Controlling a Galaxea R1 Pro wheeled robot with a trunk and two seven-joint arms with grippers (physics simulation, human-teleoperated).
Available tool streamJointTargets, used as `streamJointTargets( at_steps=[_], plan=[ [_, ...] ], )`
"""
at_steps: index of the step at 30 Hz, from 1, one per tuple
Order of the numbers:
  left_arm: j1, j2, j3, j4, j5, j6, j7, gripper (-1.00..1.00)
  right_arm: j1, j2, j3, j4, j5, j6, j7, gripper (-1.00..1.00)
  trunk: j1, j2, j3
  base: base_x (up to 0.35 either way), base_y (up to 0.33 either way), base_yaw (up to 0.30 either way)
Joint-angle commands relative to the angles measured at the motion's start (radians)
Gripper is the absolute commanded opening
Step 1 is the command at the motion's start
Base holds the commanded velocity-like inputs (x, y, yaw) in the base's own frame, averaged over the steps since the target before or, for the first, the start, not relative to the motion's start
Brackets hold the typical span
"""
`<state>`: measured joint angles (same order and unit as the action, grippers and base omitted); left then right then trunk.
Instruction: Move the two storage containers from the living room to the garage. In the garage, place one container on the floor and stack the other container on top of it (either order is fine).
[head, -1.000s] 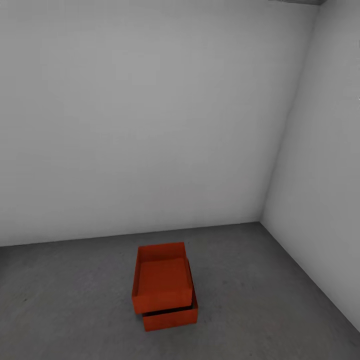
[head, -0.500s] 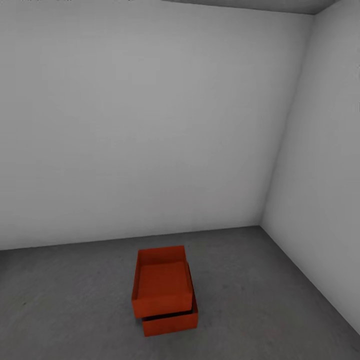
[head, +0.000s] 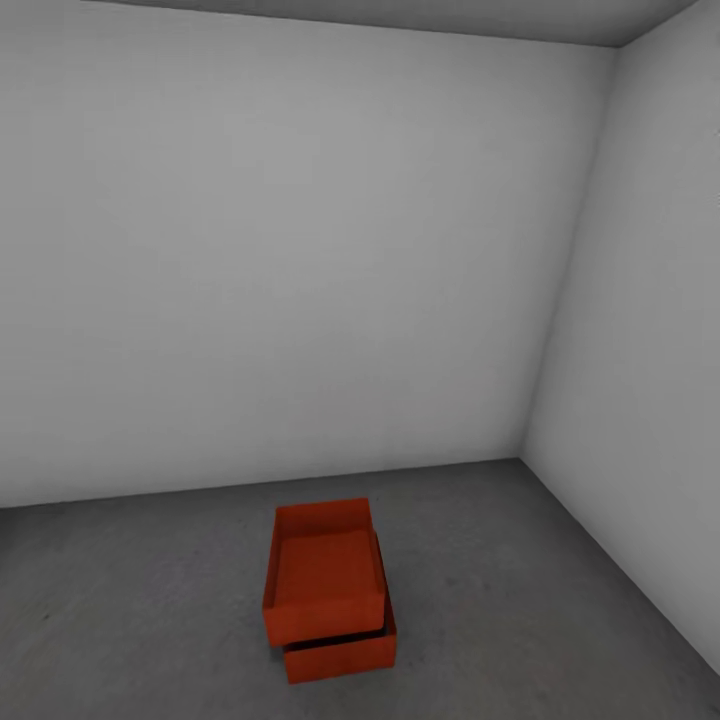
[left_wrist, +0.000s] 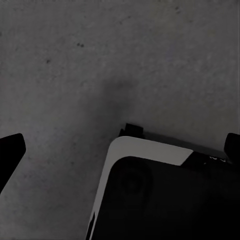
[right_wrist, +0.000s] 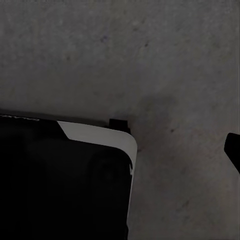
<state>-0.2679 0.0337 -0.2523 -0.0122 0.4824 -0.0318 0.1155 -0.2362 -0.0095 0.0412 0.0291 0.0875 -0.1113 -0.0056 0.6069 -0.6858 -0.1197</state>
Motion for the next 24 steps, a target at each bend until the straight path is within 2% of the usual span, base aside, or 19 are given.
streamJointTargets(
  at_steps=[1, 9, 24],
  plan=[
    [-0.001, 0.000, -0.008, 0.000, 0.009, -0.002, 0.003, 1.00, -0.002, 0.001, 0.003, 0.003, 0.008, -0.005, -0.001, 1.00, 0.000, -0.001, 0.000, 0.000, 0.000, 0.000],
    [-0.001, 0.000, -0.008, 0.000, 0.010, -0.002, 0.003, 1.00, -0.002, 0.001, 0.003, 0.003, 0.007, -0.005, -0.001, 1.00, 0.000, -0.001, 0.010, 0.000, 0.000, 0.000],
    [-0.001, 0.000, -0.008, 0.000, 0.009, -0.002, 0.003, 1.00, -0.002, -0.003, 0.002, 0.002, 0.012, -0.003, -0.012, 1.00, 0.000, -0.001, 0.012, 0.000, 0.000, 0.000]
  ],
)
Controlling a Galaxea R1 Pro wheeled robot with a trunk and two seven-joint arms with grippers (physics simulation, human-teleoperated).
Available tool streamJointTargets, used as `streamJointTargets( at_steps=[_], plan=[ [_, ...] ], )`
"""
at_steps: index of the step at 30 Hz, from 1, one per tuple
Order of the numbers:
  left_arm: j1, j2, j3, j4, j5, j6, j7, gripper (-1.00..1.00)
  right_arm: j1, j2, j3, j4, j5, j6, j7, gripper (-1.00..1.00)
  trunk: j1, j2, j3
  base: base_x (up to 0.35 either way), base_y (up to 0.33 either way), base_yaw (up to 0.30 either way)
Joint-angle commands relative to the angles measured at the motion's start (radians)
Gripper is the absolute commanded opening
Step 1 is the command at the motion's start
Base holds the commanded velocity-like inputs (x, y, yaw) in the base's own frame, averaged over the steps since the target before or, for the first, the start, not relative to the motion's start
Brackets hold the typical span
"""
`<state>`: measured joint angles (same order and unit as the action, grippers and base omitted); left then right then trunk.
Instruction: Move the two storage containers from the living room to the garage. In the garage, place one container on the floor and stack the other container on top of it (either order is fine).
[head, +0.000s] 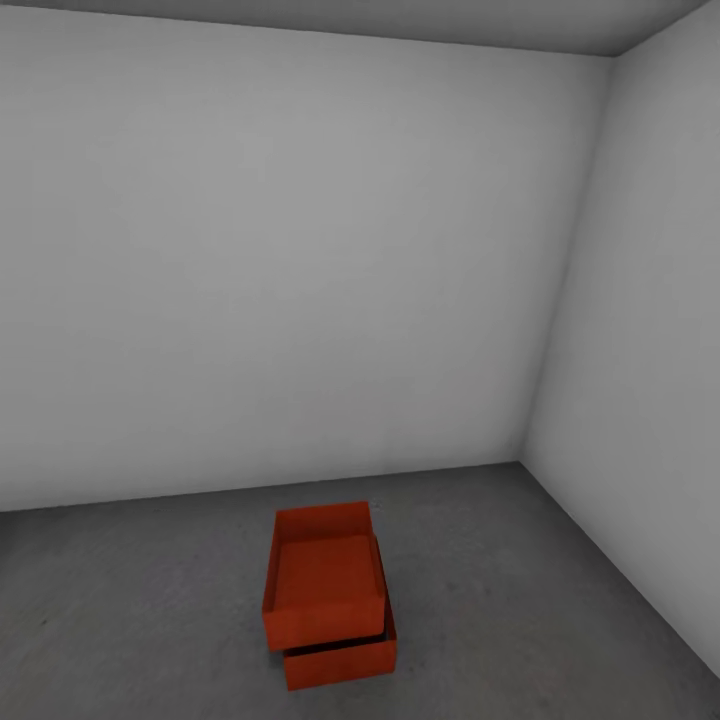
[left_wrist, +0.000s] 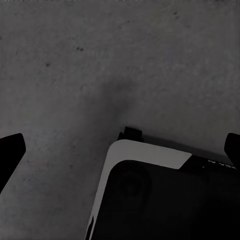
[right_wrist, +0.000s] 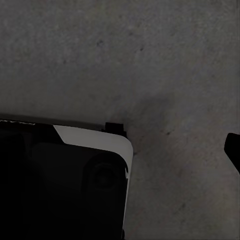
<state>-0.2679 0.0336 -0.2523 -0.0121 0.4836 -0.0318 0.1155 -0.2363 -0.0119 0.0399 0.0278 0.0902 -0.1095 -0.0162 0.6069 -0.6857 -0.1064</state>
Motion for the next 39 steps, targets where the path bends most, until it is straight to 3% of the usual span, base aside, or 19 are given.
streamJointTargets(
  at_steps=[1, 18, 26, 39],
  plan=[
    [-0.001, 0.000, -0.009, 0.000, 0.008, -0.002, 0.003, 1.00, -0.001, 0.000, 0.003, 0.003, 0.009, -0.005, -0.002, 1.00, 0.000, -0.001, -0.002, 0.000, 0.000, 0.000],
    [-0.001, -0.002, -0.006, -0.003, 0.007, -0.006, 0.002, 1.00, -0.001, 0.006, 0.002, 0.005, 0.003, 0.003, -0.001, 1.00, 0.000, -0.001, -0.002, 0.000, 0.000, 0.000],
    [-0.001, -0.010, -0.006, 0.002, 0.010, -0.015, 0.002, 1.00, 0.043, 0.006, 0.002, 0.005, -0.004, -0.002, -0.001, 1.00, 0.000, -0.001, -0.002, 0.000, 0.000, 0.000],
    [-0.001, -0.006, -0.008, 0.002, 0.011, -0.018, 0.003, 1.00, 0.046, 0.001, 0.000, 0.000, 0.010, -0.004, -0.004, 1.00, 0.000, -0.001, -0.002, 0.000, 0.000, 0.000]
  ],
)
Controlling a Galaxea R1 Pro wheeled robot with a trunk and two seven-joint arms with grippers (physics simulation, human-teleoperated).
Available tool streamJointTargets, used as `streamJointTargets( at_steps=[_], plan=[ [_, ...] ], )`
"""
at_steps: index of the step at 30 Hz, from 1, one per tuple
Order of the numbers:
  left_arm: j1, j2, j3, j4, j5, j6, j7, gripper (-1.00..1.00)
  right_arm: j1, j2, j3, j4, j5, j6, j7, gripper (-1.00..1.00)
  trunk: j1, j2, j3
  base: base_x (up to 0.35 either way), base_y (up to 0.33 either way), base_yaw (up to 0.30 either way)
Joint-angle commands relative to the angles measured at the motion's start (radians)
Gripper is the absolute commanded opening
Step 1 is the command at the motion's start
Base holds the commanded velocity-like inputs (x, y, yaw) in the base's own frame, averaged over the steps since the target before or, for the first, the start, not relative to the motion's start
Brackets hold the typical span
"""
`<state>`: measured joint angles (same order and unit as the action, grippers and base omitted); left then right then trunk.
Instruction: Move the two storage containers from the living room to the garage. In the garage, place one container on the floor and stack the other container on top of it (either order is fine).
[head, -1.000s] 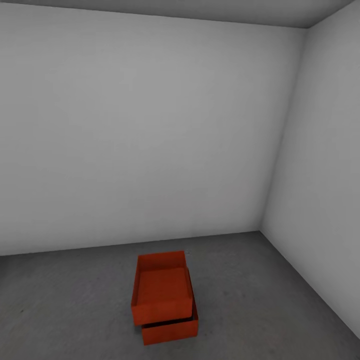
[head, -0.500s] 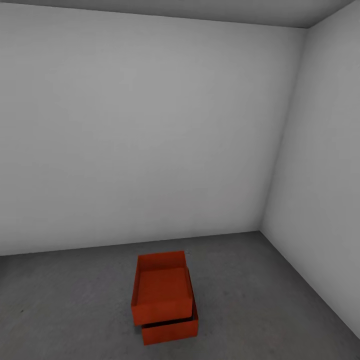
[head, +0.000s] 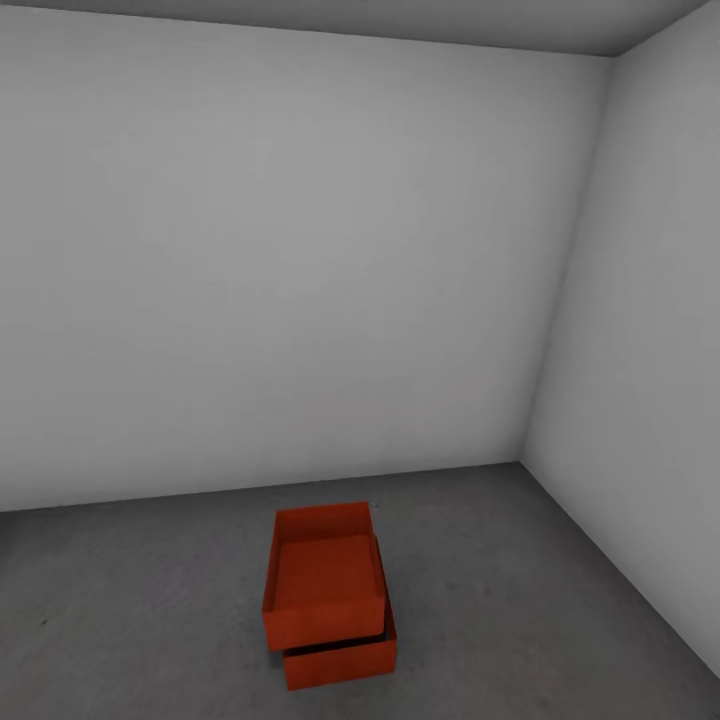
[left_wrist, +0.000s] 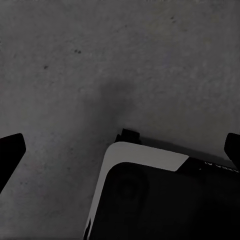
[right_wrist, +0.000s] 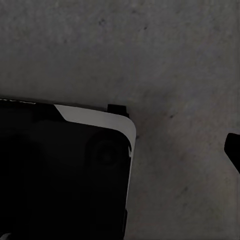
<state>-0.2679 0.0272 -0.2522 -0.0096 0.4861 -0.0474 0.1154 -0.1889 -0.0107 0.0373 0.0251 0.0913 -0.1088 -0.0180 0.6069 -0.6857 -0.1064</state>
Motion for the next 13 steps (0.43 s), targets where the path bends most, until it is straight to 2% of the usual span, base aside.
streamJointTargets(
  at_steps=[1, 13],
  plan=[
    [-0.001, 0.000, -0.009, 0.000, 0.008, -0.002, 0.003, 1.00, -0.001, 0.000, 0.003, 0.003, 0.009, -0.005, -0.002, 1.00, 0.000, -0.001, -0.002, 0.000, 0.000, 0.000],
    [-0.001, 0.003, -0.009, -0.002, 0.011, -0.003, 0.003, 1.00, -0.001, 0.000, 0.003, 0.002, 0.010, -0.005, -0.002, 1.00, 0.000, -0.001, -0.002, 0.000, 0.000, 0.000]
  ],
)
